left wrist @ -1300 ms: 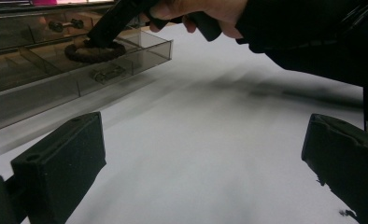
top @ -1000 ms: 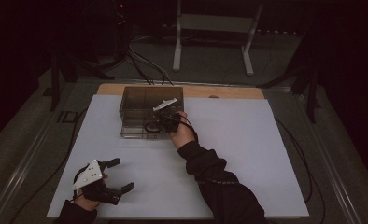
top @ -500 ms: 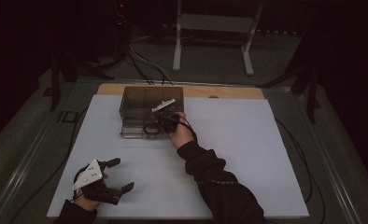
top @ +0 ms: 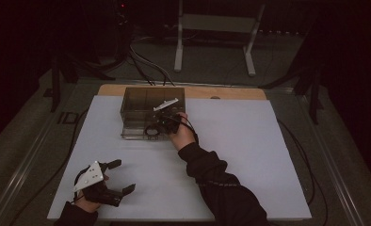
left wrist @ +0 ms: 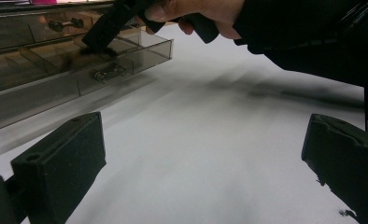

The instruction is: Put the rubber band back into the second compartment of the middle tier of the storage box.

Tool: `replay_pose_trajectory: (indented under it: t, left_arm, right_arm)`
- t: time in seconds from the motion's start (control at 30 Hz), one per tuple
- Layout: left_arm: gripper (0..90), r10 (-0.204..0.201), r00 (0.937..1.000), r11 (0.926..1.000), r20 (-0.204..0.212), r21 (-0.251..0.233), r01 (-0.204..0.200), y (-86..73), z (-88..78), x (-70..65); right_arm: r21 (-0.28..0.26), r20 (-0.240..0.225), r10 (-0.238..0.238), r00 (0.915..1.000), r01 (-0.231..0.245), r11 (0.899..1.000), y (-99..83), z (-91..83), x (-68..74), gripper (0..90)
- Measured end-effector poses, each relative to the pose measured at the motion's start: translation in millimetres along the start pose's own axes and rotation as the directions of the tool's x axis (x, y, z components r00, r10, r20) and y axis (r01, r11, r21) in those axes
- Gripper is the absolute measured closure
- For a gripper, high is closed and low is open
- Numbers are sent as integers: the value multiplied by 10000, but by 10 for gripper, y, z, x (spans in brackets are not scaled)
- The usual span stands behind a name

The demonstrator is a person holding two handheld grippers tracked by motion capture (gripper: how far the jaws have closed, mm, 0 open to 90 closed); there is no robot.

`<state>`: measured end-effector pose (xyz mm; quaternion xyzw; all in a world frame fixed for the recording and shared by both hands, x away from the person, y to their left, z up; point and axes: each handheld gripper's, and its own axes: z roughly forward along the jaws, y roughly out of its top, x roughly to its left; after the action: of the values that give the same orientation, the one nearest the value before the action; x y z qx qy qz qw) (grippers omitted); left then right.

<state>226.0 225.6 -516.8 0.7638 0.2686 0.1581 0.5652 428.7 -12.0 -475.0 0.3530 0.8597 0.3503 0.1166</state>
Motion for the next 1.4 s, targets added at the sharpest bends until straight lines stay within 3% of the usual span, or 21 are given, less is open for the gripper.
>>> replay_pose_trajectory:
  t: [0.23, 0.47, 0.7, 0.93, 1.13, 1.4]
  left_arm:
    - [4, -48, 10000, 10000, -17, -40, 48, 2, -3, 1]
    - [4, -2, 10000, 10000, -32, -6, 2, 0, -2, 0]
    - [4, -10, 10000, 10000, -46, 12, 10, 0, -4, 6]
    - [4, -58, 10000, 10000, -32, 14, 58, -1, -2, 4]
    - [4, -90, 9999, 10000, -63, 22, 90, -8, -9, 2]
    - [4, -33, 10000, 10000, -88, 84, 33, -10, -8, -3]
  right_arm:
    - [-179, -99, 22, 9999, -24, 9998, 22, -72, 42, 612]
    - [-269, -438, -13, 9990, 1, 9996, 21, -139, 85, 508]
    - [-175, -884, 55, 9961, -70, 9998, 27, -205, 127, 339]
    - [-468, -824, -87, 9966, 48, 9989, 42, -323, 162, 181]
    - [-637, -1139, -390, 9927, 319, 9975, 24, -409, 175, 69]
    - [-880, -1438, -628, 9876, 505, 9948, -15, -501, 141, 0]
